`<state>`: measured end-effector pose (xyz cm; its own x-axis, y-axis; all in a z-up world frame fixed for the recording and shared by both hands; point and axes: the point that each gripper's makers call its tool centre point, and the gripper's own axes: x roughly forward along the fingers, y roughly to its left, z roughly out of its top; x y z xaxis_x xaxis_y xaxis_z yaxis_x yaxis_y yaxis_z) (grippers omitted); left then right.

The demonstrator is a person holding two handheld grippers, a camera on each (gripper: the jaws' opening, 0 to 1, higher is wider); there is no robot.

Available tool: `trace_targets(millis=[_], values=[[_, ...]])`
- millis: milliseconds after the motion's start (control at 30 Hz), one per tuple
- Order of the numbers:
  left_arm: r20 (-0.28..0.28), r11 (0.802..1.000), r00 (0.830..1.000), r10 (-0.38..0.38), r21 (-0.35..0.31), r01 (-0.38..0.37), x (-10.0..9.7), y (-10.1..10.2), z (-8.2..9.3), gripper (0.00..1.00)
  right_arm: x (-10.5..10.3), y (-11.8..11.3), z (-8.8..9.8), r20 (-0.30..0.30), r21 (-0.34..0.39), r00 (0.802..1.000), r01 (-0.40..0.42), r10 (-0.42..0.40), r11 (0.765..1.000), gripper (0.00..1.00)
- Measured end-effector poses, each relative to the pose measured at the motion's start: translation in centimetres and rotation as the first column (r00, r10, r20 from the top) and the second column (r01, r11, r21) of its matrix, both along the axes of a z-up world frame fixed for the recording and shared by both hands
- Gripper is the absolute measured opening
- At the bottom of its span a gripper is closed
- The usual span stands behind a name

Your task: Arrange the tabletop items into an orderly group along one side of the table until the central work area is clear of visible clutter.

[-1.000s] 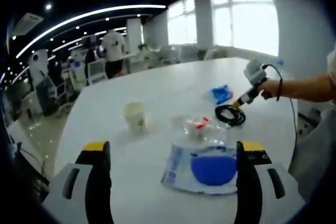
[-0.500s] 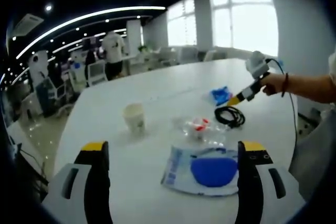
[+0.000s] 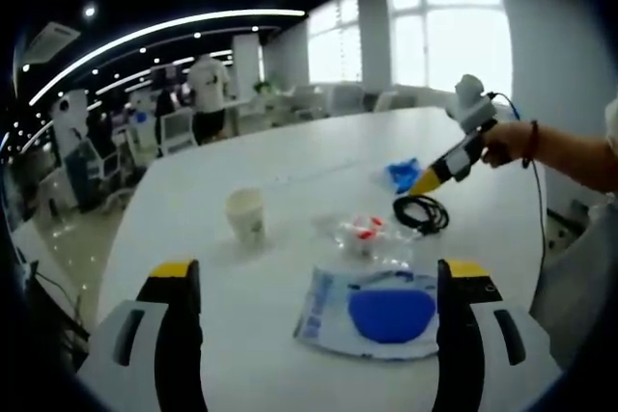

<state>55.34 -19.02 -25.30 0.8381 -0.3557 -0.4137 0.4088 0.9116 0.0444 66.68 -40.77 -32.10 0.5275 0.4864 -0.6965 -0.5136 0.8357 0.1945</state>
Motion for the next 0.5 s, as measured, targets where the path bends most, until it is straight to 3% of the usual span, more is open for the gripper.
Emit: trace_targets(millis=[500], values=[[-0.015, 1.0, 1.0, -0.002, 0.004, 0.002, -0.1, -0.1, -0.2, 1.0, -1.2, 4.8, 0.5, -0.022, 0.001, 0.995, -0.097, 0.097, 0.995, 0.81]])
